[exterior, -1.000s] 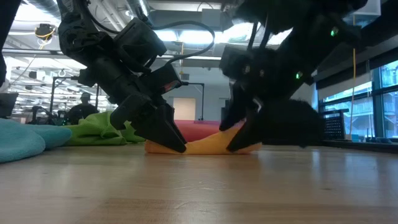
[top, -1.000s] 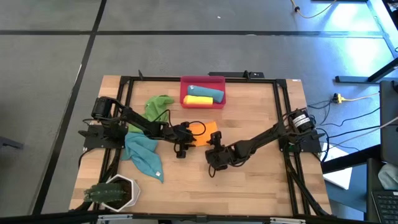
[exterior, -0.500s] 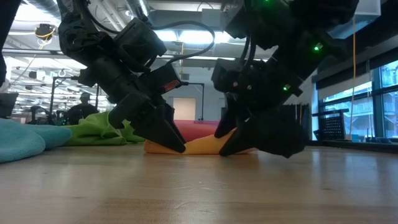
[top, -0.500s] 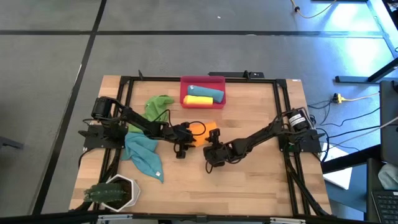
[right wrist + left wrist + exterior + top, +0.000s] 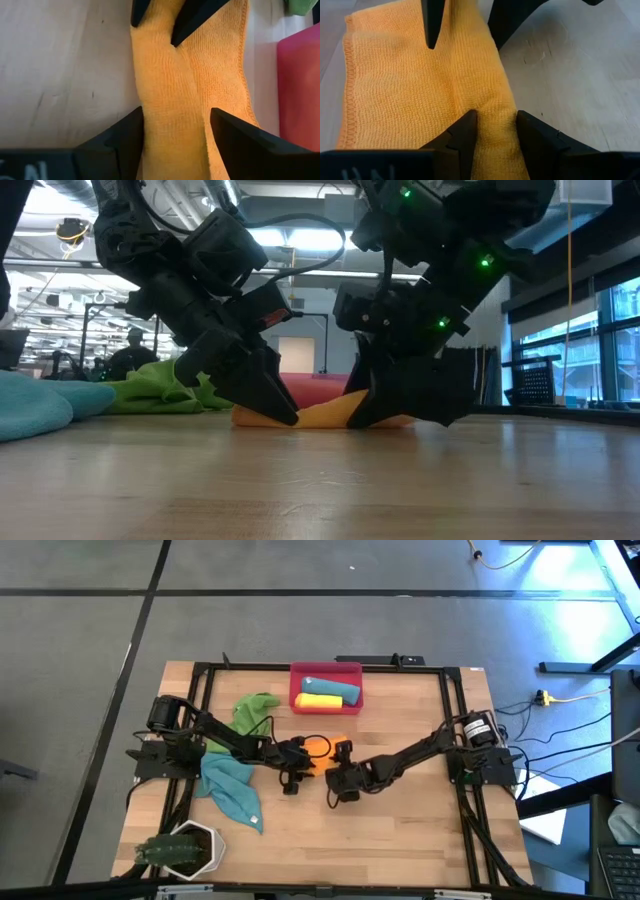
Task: Roll microfiber towels into tight, uniform cylinder then place into a basket
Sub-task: Roll the orange microfiber cloth
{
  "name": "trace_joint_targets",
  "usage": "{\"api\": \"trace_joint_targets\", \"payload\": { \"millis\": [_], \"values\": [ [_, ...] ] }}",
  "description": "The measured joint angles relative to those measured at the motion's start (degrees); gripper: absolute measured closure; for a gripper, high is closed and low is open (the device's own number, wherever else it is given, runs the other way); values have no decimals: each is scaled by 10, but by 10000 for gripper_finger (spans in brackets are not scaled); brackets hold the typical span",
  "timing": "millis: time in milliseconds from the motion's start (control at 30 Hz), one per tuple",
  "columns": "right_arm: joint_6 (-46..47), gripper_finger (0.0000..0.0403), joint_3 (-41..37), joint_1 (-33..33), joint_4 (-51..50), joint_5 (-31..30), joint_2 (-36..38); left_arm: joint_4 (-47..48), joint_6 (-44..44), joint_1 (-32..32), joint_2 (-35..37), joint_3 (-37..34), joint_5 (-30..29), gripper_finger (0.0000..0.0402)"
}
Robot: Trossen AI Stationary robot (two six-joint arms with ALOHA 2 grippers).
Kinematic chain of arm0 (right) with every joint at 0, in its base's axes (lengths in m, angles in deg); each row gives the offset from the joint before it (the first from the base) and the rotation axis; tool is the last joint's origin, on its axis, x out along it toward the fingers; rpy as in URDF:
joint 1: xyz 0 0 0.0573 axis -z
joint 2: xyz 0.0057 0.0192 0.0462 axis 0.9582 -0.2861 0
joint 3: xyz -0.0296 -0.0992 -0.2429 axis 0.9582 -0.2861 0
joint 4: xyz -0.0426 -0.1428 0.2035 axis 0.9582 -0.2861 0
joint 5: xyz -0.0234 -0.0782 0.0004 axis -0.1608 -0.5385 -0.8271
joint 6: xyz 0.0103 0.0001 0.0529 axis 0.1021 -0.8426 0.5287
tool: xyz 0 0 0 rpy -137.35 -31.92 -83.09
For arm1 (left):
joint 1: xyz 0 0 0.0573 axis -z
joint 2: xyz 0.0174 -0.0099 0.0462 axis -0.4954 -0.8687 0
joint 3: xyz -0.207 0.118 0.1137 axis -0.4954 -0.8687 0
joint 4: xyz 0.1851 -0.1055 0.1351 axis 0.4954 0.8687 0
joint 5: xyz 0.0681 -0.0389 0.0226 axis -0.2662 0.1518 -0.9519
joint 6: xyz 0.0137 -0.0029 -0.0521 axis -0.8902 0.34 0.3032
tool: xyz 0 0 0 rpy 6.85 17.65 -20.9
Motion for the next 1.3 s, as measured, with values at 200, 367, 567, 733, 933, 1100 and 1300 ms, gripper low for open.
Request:
{"api": "trace_joint_targets", "payload": {
  "millis": [200,367,567,733,933,1100,1300],
  "values": [
    [-22,218,0,2,0,14,-1,0,0,0,0,0,11,270],
    [-23,278,0,1,0,18,-2,0,0,0,0,0,11,270],
    [-21,350,-1,2,-3,37,-2,0,-4,0,4,0,2,270],
    [20,391,0,5,-15,62,-1,19,-22,1,36,-3,-22,270],
    [72,383,0,18,-19,105,0,25,-46,20,80,-2,-70,270],
    [138,390,0,45,-17,201,6,19,-60,53,99,-1,-96,270],
    [216,389,-2,89,-1,407,21,15,-93,87,102,-1,-124,270]
  ]
}}
